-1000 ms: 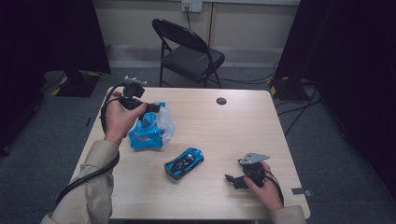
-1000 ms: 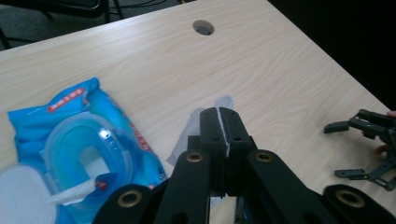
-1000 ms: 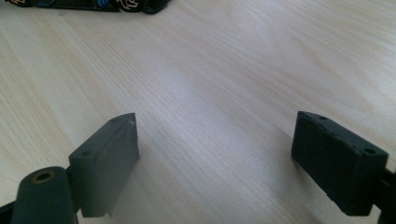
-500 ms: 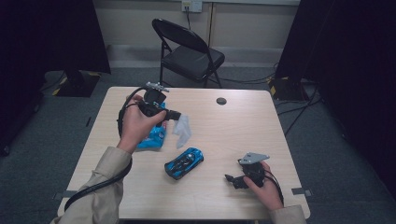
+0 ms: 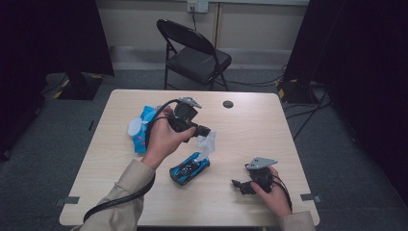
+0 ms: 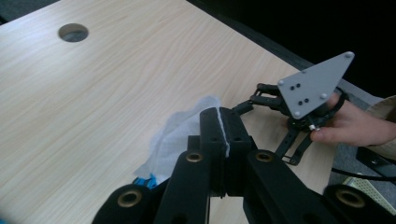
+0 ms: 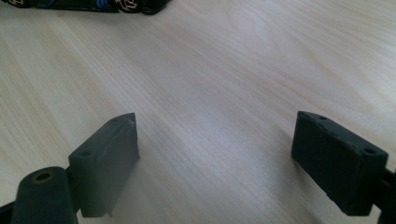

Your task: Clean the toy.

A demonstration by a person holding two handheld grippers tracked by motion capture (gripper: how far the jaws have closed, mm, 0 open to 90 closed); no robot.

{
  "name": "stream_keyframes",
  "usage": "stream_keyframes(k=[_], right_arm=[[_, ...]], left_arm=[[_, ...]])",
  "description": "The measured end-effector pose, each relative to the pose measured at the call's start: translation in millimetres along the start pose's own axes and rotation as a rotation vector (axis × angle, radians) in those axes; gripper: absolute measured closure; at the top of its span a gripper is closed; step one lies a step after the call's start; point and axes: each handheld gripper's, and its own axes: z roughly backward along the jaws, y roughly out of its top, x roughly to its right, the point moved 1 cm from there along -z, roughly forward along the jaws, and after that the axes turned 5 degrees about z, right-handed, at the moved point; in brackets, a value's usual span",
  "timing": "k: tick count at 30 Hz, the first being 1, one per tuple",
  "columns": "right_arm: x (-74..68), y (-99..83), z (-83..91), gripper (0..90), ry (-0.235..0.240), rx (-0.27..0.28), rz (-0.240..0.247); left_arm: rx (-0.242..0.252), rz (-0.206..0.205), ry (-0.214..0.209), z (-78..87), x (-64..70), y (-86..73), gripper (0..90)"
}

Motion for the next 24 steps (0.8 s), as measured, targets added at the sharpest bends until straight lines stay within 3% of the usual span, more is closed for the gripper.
stream_keyframes(k=[11, 19, 24], right_arm=[[0.2, 0.3, -0.3, 14.1, 0.0, -0.001, 0.001], [0.2, 0.3, -0.4, 14.1, 0.0, 0.0, 0.001], [0.3, 0.3, -0.3, 14.1, 0.001, -0.001, 0.002]], left_arm=[[-0.068, -0.039, -0.078, -49.8, 26.8, -8.1, 89.7], [-0.102, -0.049, -0.107, -80.1, 34.5, -16.7, 89.6], [-0.126, -0.052, -0.102, -97.4, 34.6, -25.0, 89.6]])
